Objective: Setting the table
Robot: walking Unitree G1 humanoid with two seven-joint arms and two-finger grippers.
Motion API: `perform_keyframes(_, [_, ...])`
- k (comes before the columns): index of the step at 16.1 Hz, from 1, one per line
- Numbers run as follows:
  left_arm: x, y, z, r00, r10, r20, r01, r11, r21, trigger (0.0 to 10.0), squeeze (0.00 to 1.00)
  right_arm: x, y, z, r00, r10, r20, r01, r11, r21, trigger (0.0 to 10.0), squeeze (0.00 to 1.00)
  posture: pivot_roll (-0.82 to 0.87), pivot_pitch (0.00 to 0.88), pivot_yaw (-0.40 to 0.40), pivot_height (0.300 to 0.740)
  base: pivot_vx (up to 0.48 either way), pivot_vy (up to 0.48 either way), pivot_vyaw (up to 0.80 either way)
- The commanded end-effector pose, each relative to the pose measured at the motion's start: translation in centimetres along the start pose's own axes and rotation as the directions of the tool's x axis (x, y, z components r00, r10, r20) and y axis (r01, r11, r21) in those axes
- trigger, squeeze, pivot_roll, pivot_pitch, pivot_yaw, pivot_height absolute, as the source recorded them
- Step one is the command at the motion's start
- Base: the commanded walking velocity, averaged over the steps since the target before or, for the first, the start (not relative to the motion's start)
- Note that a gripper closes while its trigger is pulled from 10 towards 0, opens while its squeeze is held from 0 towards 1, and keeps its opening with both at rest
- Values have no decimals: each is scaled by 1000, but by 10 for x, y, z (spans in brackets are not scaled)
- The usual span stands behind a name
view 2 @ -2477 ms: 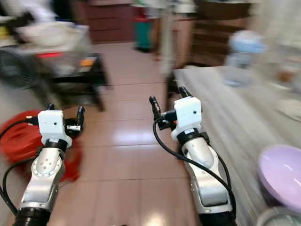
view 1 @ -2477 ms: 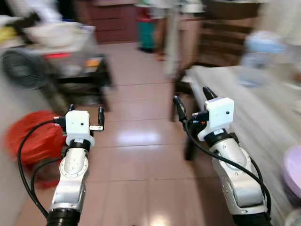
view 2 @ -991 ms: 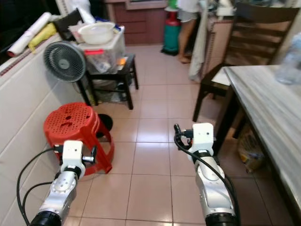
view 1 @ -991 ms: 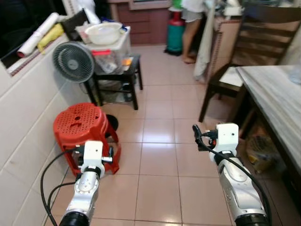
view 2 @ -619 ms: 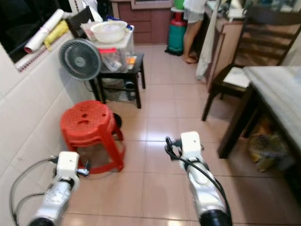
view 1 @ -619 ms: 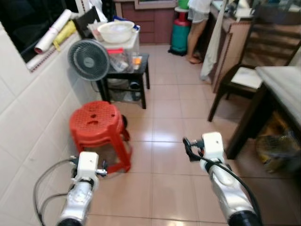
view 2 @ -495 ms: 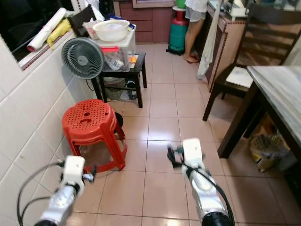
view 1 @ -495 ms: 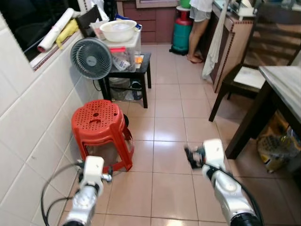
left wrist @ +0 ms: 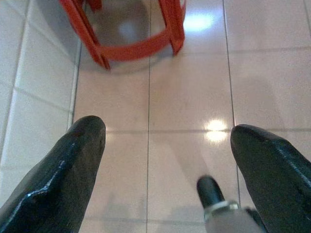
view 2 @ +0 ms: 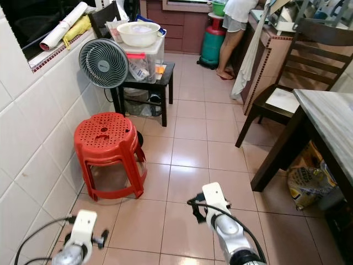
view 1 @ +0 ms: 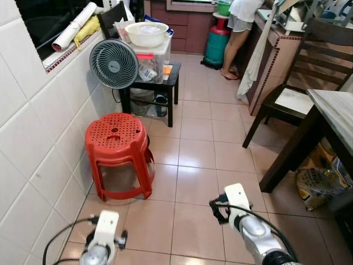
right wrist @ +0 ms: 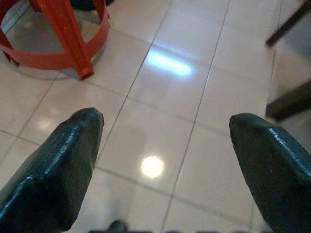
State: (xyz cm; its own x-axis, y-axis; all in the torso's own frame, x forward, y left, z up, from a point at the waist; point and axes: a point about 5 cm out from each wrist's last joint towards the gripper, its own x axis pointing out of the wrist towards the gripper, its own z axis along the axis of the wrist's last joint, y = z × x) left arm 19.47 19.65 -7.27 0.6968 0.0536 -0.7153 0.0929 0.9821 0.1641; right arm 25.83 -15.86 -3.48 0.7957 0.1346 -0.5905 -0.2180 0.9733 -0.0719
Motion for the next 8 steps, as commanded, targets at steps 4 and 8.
perform_keyframes(4, [-8, -10, -30, 986, -56, -155, 69, 994, 81, 10000, 0, -11, 2, -40, 982, -48, -181, 62, 996, 71, 10000, 0, -66, 0, -28, 740, 0, 0, 0])
perform_keyframes(8, [-13, -25, -46, 972, -84, -220, 113, 986, 124, 10000, 0, -13, 4, -48, 976, -34, -217, 62, 990, 124, 10000, 0, -89, 0, -5, 740, 0, 0, 0])
